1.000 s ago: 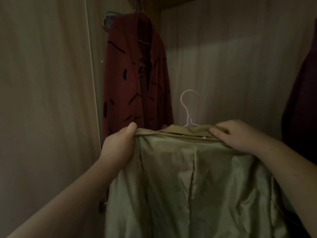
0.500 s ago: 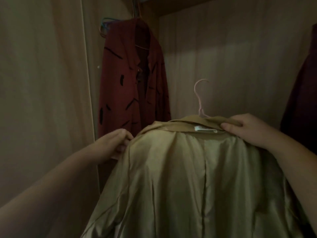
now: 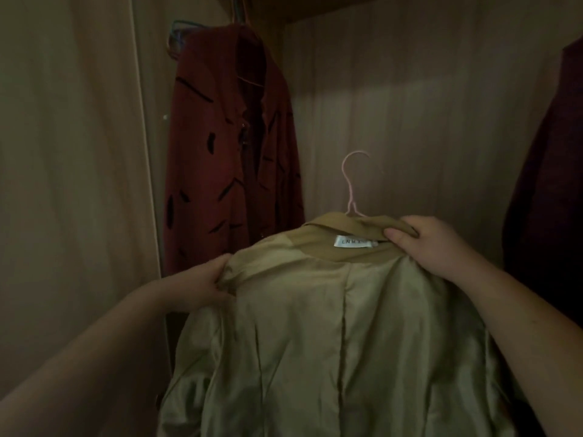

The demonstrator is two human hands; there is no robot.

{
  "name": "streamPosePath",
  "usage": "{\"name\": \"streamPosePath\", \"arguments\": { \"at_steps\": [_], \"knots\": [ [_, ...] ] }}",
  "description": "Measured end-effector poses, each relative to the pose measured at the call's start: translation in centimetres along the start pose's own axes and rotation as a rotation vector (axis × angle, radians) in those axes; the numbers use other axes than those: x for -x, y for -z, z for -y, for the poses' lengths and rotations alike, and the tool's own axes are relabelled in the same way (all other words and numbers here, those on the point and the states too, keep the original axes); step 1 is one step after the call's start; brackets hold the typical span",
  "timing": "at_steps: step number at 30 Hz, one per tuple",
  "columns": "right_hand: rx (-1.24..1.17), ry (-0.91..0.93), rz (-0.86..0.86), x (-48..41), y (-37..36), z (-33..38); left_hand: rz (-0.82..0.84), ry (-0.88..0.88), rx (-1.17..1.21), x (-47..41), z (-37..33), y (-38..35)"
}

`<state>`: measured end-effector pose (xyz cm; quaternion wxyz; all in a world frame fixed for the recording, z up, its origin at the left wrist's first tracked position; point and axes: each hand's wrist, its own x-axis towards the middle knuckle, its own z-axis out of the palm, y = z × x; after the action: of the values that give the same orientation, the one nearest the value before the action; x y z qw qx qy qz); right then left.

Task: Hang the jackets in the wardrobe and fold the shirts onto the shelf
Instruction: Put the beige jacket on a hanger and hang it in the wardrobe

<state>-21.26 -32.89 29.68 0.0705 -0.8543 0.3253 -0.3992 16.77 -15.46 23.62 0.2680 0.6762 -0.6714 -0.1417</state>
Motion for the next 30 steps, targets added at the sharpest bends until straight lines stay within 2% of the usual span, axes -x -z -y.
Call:
{"name": "streamPosePath", "arguments": {
  "at_steps": [2, 3, 5, 7, 8, 14, 18, 22, 30],
  "knots": [
    [0.001, -0.020, 0.013, -0.2, -0.6, 0.1, 0.031, 0.028, -0.044, -0.3, -1.4, 1.0],
    [0.003, -0.021, 0.017, -0.2, -0.8, 0.3, -0.007, -0.008, 0.014, -0.5, -2.6, 1.5],
    [0.019, -0.004, 0.016, -0.3, -1.2, 0.8, -0.189, -0.144, 0.088, -1.1, -5.4, 1.8],
    [0.034, 0.012, 0.009, -0.5, -1.7, 1.6, -0.374, -0.219, 0.026, -2.1, -7.8, 1.4],
    [0.047, 0.020, 0.002, -0.6, -1.9, 2.2, -0.406, -0.232, -0.011, -2.6, -8.7, 1.1],
    [0.303, 0.031, -0.191, -0.3, -3.4, 5.4, -0.295, -0.234, 0.019, -4.3, -9.6, 0.9],
    [0.319, 0.051, -0.126, -0.8, -4.6, 5.8, -0.335, -0.295, -0.024, -4.5, -8.1, 1.6],
    [0.283, -0.034, -0.024, -2.3, -5.2, 5.1, -0.368, -0.347, 0.007, -4.2, -7.4, 3.9],
    [0.433, -0.008, -0.267, -7.7, -6.1, 7.2, -0.536, -0.322, -0.012, -7.0, -9.0, 8.2]
  ]
}}
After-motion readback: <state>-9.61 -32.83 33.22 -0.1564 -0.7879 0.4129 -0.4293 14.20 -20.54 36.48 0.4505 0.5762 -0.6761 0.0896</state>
